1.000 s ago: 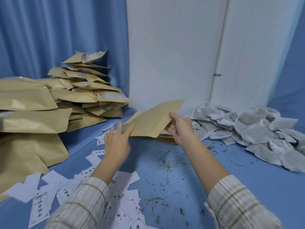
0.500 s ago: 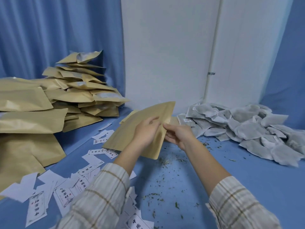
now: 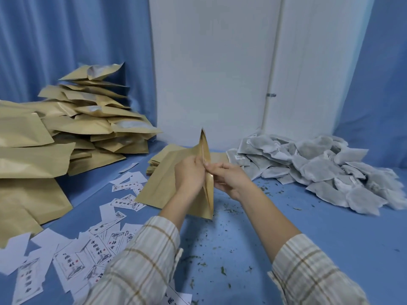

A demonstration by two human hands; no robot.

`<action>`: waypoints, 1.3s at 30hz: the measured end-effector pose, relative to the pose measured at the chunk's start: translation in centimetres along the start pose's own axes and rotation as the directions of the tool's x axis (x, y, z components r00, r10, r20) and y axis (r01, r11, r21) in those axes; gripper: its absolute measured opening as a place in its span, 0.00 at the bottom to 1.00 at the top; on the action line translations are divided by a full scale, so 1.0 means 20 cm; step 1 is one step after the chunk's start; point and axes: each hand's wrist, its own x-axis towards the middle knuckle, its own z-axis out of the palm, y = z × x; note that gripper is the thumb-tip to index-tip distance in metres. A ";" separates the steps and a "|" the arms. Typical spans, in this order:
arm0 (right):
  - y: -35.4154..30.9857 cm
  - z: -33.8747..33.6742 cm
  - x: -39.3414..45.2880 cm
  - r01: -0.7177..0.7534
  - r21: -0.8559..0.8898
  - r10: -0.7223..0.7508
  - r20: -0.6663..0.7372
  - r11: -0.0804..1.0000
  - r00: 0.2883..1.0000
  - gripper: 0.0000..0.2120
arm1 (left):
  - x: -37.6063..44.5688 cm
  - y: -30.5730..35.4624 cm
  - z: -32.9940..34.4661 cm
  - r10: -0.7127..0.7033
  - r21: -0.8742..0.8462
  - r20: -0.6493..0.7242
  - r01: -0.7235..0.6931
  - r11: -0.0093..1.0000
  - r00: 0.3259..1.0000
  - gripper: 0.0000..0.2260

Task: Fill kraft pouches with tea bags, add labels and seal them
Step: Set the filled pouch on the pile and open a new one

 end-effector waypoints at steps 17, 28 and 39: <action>0.07 -0.15 0.06 0.214 -0.610 -0.468 -0.292 0.763 0.834 0.14 | 0.02 -0.04 0.07 0.188 0.153 -0.024 -0.182 0.971 0.982 0.13; -0.03 -0.15 0.07 0.416 -0.909 -0.656 0.311 0.005 0.688 0.08 | -0.03 0.19 0.11 0.422 0.621 0.296 -0.509 0.597 0.857 0.09; -0.15 -0.21 0.17 0.255 -0.928 -0.260 0.185 0.272 0.948 0.20 | -0.02 0.20 0.13 0.747 0.514 0.178 -0.708 0.484 0.640 0.22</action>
